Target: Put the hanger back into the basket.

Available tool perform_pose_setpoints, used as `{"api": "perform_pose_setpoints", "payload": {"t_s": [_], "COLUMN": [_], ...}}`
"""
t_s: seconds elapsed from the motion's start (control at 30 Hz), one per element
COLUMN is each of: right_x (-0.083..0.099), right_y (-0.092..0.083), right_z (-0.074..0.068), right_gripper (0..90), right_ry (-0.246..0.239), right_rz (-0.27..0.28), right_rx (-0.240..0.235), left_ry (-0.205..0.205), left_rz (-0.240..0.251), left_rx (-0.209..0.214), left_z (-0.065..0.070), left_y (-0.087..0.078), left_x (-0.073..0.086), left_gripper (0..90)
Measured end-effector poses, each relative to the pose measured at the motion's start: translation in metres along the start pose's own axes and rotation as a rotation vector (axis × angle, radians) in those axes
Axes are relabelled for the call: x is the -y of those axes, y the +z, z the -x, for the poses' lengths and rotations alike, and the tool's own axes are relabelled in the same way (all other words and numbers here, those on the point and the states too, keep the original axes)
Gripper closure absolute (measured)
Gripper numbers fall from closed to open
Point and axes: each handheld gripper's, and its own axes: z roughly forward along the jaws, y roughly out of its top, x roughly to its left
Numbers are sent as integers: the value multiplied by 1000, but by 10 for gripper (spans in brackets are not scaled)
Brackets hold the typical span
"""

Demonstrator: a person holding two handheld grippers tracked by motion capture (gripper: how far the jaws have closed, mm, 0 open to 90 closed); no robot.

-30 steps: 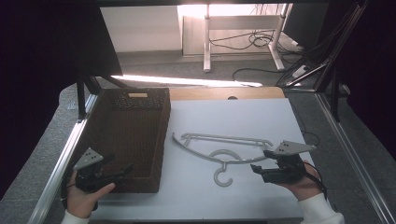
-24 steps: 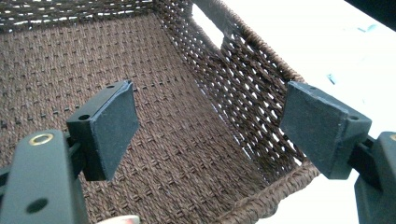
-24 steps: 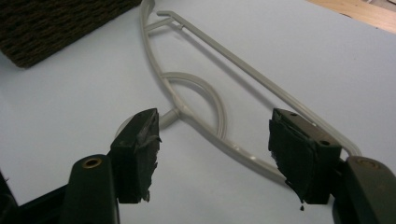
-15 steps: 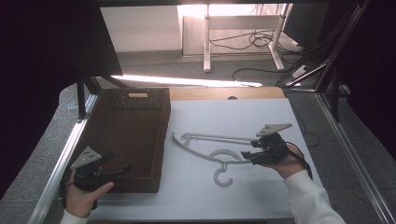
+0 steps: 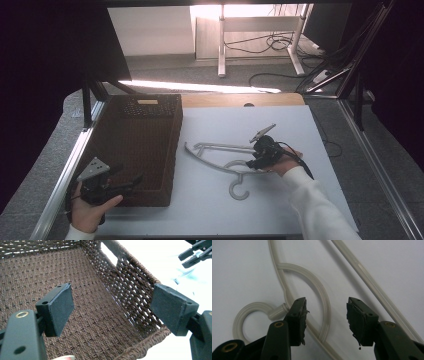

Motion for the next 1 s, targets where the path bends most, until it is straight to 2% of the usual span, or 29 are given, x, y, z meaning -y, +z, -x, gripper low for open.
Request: {"api": "perform_pose_setpoints", "payload": {"t_s": [0.67, 1.0], "right_x": [-2, -3], "right_y": [13, 21], "right_z": [2, 2], "right_gripper": [526, 573], "right_ry": [-7, -23], "right_rz": [-55, -77], "right_rx": [-13, 12], "left_ry": [3, 2], "left_rz": [-5, -2], "left_rx": [1, -1], "left_z": [1, 1], "left_y": [2, 3], "left_x": [0, 1], "left_gripper": [191, 192]}}
